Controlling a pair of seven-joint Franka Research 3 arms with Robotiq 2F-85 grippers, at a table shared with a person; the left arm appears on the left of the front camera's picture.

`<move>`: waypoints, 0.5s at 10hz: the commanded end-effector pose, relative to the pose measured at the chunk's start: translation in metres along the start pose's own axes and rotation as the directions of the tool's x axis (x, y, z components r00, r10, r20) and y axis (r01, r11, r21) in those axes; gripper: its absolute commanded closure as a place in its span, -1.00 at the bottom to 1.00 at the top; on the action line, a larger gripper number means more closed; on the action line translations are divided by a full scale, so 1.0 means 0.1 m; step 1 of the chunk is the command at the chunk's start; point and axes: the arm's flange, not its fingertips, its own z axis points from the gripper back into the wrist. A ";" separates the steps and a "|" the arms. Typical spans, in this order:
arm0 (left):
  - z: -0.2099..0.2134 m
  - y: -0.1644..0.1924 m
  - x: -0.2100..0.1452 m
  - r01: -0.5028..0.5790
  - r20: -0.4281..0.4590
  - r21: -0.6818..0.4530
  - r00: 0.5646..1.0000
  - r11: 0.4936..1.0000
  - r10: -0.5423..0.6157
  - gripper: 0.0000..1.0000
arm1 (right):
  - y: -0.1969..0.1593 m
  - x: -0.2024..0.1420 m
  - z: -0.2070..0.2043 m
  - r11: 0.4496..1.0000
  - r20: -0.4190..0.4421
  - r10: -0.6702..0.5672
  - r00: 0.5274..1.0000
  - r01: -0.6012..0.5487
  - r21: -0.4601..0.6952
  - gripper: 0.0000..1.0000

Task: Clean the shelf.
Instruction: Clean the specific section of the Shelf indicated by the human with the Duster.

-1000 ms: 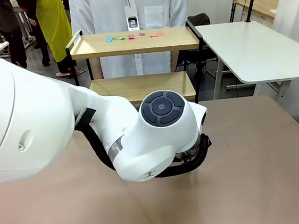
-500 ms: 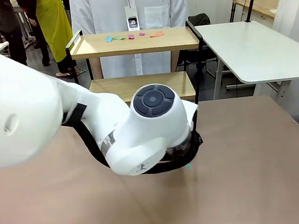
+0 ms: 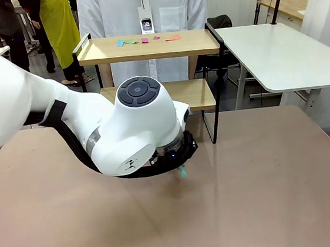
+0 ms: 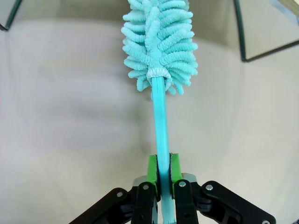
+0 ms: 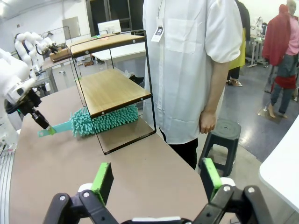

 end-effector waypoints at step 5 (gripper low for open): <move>0.34 0.82 0.13 -0.113 0.087 0.181 0.991 0.977 0.099 0.74 | 0.00 0.03 0.00 1.000 -0.001 0.005 1.000 -0.005 0.000 -1.00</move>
